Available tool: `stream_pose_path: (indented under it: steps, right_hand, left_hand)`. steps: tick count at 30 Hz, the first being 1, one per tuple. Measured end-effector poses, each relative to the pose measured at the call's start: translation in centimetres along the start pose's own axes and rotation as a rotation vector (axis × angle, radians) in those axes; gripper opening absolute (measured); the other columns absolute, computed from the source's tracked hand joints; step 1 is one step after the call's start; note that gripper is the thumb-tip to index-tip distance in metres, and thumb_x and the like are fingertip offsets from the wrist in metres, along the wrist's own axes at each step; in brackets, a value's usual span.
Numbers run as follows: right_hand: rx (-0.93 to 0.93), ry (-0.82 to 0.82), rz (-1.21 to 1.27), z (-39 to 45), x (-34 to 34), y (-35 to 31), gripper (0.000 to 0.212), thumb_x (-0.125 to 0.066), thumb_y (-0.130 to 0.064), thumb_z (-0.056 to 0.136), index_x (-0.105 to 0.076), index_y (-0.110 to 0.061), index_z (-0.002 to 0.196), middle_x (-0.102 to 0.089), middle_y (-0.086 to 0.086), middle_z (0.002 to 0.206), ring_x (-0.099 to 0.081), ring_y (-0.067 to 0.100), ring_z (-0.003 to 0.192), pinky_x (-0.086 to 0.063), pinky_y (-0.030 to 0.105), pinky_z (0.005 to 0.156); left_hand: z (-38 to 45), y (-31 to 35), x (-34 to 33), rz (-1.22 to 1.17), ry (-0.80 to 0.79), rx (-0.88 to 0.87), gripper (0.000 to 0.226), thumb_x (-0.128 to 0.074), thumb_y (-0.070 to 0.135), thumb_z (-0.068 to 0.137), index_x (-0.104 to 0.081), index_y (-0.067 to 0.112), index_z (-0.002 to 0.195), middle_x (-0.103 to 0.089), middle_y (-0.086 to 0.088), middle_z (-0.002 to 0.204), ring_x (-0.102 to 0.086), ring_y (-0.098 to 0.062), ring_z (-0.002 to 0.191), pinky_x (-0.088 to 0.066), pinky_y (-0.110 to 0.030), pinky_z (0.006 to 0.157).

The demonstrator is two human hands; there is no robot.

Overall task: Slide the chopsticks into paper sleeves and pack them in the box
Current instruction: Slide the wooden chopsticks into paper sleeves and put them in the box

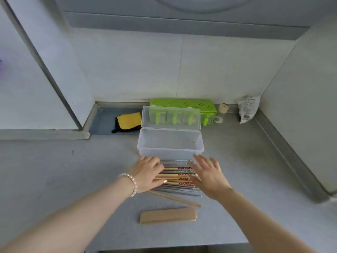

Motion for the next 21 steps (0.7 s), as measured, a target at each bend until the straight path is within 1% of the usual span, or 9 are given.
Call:
stream_pose_path:
  steps: [1, 2, 3, 7, 9, 11, 15, 18, 21]
  right_hand:
    - [0.018, -0.053, 0.028, -0.1, -1.0, 0.2, 0.047, -0.029, -0.048, 0.097, -0.055, -0.022, 0.125, -0.052, 0.005, 0.134, -0.046, 0.029, 0.124, -0.032, 0.04, 0.105]
    - [0.018, -0.128, 0.08, -0.3, -1.8, 0.0, 0.036, -0.04, -0.041, 0.095, -0.06, -0.022, 0.118, -0.057, 0.002, 0.125, -0.048, 0.025, 0.117, -0.033, 0.034, 0.1]
    - [0.031, -0.157, 0.09, -0.5, -2.8, 0.0, 0.027, -0.047, -0.035, 0.093, -0.064, -0.023, 0.111, -0.059, -0.001, 0.117, -0.048, 0.022, 0.11, -0.034, 0.031, 0.095]
    - [0.005, -0.209, 0.138, -0.3, -5.5, 0.1, 0.012, -0.056, -0.027, 0.086, -0.066, -0.022, 0.088, -0.063, -0.004, 0.102, -0.05, 0.016, 0.097, -0.034, 0.026, 0.087]
    - [0.011, -0.223, 0.163, 0.6, -6.7, 0.3, 0.009, -0.059, -0.025, 0.085, -0.067, -0.022, 0.087, -0.065, -0.005, 0.098, -0.054, 0.014, 0.093, -0.041, 0.027, 0.09]
    - [-0.012, -0.236, 0.22, 1.6, -7.2, 0.6, 0.008, -0.061, -0.024, 0.085, -0.068, -0.021, 0.088, -0.064, -0.006, 0.091, -0.056, 0.012, 0.085, -0.047, 0.026, 0.084]
    - [-0.061, -0.12, 0.343, 3.9, -5.9, 2.6, 0.006, -0.067, -0.022, 0.083, -0.069, -0.016, 0.083, -0.053, -0.014, 0.069, -0.052, 0.011, 0.072, -0.04, 0.021, 0.067]
    - [-0.058, 0.011, 0.35, 4.9, -4.8, 4.3, 0.005, -0.069, -0.02, 0.082, -0.07, -0.015, 0.082, -0.055, -0.012, 0.067, -0.052, 0.009, 0.068, -0.038, 0.02, 0.062]
    - [-0.091, 0.113, 0.402, 4.3, -4.5, 5.0, 0.009, -0.071, -0.023, 0.08, -0.07, -0.014, 0.079, -0.059, -0.006, 0.07, -0.05, 0.005, 0.064, -0.037, 0.023, 0.063]
  left_hand:
    - [0.0, -0.1, -1.4, -0.034, -0.066, 0.011, 0.066, -0.019, 0.064, 0.08, -0.055, 0.019, 0.11, -0.051, -0.001, 0.113, -0.05, -0.021, 0.102, -0.035, -0.033, 0.092]
    - [-0.2, 0.1, -2.5, -0.062, -0.157, 0.029, 0.062, -0.022, 0.064, 0.082, -0.052, 0.018, 0.111, -0.048, -0.001, 0.115, -0.047, -0.021, 0.104, -0.035, -0.032, 0.093]
    - [-0.3, 0.2, -3.7, -0.073, -0.176, 0.037, 0.055, -0.031, 0.061, 0.085, -0.051, 0.018, 0.112, -0.046, -0.001, 0.117, -0.046, -0.021, 0.105, -0.035, -0.031, 0.093]
    - [-0.2, 0.7, -6.4, -0.153, -0.251, 0.038, 0.04, -0.053, 0.049, 0.086, -0.051, 0.017, 0.11, -0.045, 0.001, 0.118, -0.043, -0.017, 0.104, -0.036, -0.027, 0.085]
    - [0.2, 0.9, -7.1, -0.18, -0.252, 0.007, 0.04, -0.058, 0.048, 0.083, -0.051, 0.018, 0.109, -0.045, 0.001, 0.116, -0.043, -0.016, 0.102, -0.036, -0.025, 0.08]
    - [0.8, 1.1, -7.5, -0.185, -0.24, -0.017, 0.042, -0.062, 0.05, 0.08, -0.053, 0.019, 0.108, -0.047, 0.002, 0.114, -0.044, -0.015, 0.1, -0.036, -0.025, 0.077]
    - [2.5, 1.2, -7.5, -0.204, -0.155, -0.038, 0.044, -0.065, 0.055, 0.074, -0.057, 0.023, 0.103, -0.049, 0.006, 0.109, -0.047, -0.012, 0.095, -0.042, -0.024, 0.077]
    - [3.2, 1.5, -7.4, -0.229, -0.05, -0.046, 0.044, -0.069, 0.056, 0.069, -0.057, 0.024, 0.098, -0.047, 0.01, 0.103, -0.046, -0.01, 0.092, -0.039, -0.021, 0.071]
    - [2.7, 1.7, -7.8, -0.228, 0.033, -0.017, 0.042, -0.073, 0.053, 0.067, -0.057, 0.024, 0.092, -0.047, 0.009, 0.1, -0.047, -0.011, 0.09, -0.044, -0.026, 0.077]
Point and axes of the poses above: each hand's wrist, its own z-axis towards the middle knuckle, its own x-axis out of the back of the hand, y = z × x, the point moved 5 cm from there along z, towards the middle knuckle
